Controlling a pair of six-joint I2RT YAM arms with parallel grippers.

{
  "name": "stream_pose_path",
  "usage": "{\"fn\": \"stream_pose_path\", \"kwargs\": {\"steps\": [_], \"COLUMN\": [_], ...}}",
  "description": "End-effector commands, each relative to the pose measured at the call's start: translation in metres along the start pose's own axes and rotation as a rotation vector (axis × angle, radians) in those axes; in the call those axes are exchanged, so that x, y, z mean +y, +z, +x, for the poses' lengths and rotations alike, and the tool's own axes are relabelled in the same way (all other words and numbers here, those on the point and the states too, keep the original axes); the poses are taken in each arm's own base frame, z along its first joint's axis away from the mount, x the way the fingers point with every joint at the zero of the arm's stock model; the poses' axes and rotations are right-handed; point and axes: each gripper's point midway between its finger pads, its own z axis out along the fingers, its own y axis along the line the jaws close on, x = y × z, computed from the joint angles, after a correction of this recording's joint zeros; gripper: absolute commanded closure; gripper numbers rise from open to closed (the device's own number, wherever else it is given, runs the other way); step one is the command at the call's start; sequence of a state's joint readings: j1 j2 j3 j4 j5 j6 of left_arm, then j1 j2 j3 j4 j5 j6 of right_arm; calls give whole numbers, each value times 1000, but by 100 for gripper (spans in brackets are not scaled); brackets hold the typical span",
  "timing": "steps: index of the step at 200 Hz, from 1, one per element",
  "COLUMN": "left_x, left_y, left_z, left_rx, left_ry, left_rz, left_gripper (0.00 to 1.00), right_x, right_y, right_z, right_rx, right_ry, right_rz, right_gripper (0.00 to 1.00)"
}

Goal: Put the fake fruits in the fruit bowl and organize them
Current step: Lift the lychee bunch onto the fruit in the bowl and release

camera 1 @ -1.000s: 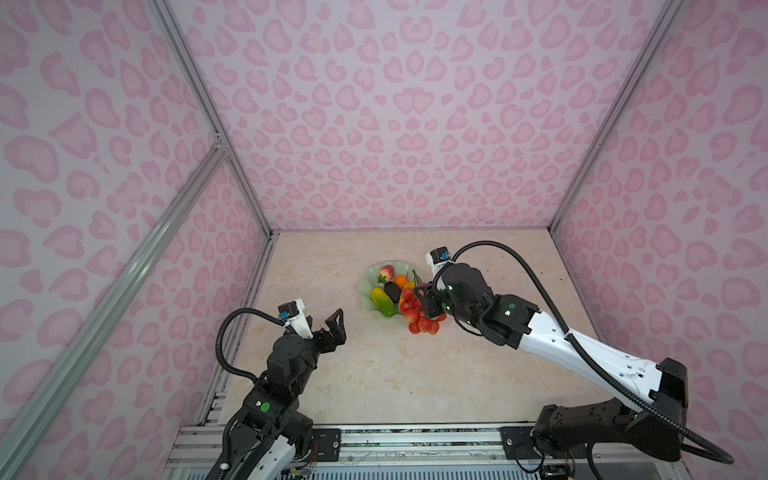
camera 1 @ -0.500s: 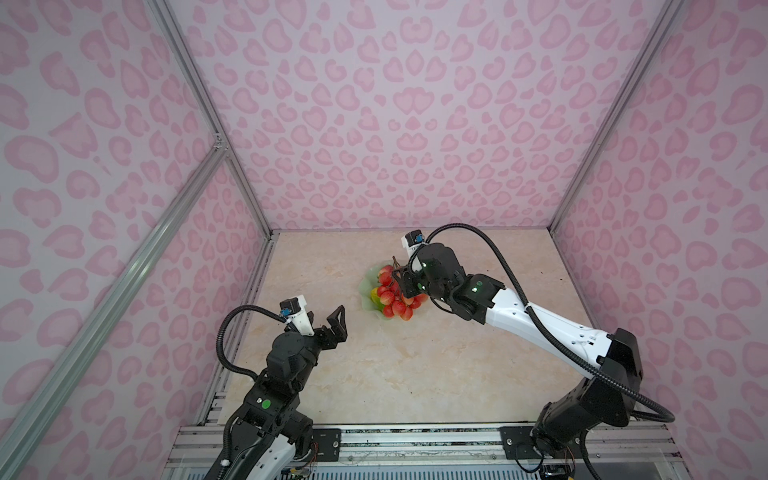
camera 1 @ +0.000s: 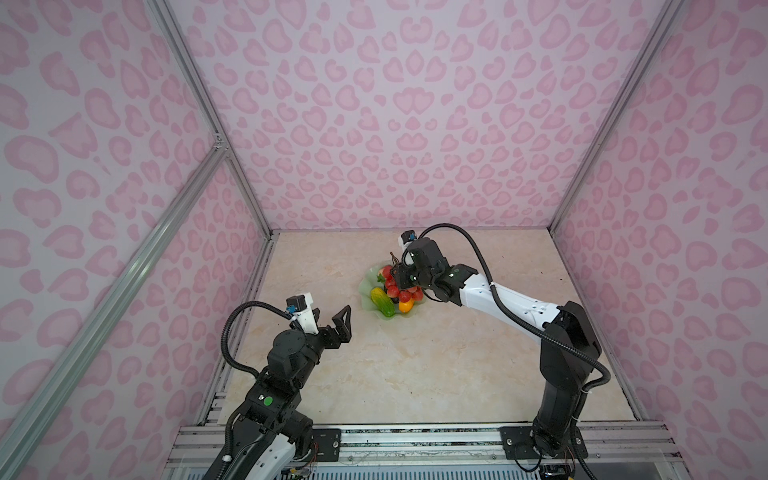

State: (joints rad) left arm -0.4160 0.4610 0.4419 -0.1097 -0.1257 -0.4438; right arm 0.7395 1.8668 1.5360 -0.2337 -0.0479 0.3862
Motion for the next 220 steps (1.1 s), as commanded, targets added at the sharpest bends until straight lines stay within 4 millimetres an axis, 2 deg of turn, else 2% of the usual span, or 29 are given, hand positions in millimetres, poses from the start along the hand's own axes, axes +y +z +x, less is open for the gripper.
{"fn": "stream_pose_path", "kwargs": {"steps": [1, 17, 32, 63, 107, 130, 140, 147, 151, 169, 185, 206, 220], "left_x": [-8, -7, -7, -7, -7, -6, -6, -6, -5, -4, 0, 13, 44], "left_y": [0, 0, 1, 1, 3, 3, 2, 2, 3, 3, 4, 4, 1], "left_z": [-14, -14, -13, -15, -14, -16, -17, -18, -18, -19, -22, -30, -38], "left_rx": [-45, -45, -42, -48, -45, -51, -57, -61, -62, -73, -91, -147, -229], "left_ry": [-3, -4, -4, -1, -1, 0, 0, 0, 1, 6, 22, 79, 134], "left_rz": [28, 26, 24, 19, 17, 14, 12, 10, 10, 4, -20, -100, -276], "left_gripper": [3, 3, 3, 3, 3, 3, 3, 3, 3, 3, 3, 3, 3], "right_x": [2, 2, 0, 3, 5, 4, -1, -3, -8, -28, -56, -108, -157], "right_y": [13, 20, 24, 19, 0, -20, -33, -44, -48, -76, -100, -133, -156], "right_z": [5, 10, 15, 10, -5, -14, -21, -28, -22, -28, -25, -9, 8], "right_rx": [33, 66, 88, 68, 24, -23, -57, -90, -94, -179, -237, -289, -315], "right_ry": [8, 7, 2, -3, -28, -44, -53, -59, -70, -95, -108, -97, -34], "right_rz": [-27, -32, -30, -44, -43, -22, 2, 11, 29, 111, 223, 371, 473], "right_gripper": [69, 62, 50, 33, 18, 9, 2, 1, 1, 1, 1, 1, 1]}}
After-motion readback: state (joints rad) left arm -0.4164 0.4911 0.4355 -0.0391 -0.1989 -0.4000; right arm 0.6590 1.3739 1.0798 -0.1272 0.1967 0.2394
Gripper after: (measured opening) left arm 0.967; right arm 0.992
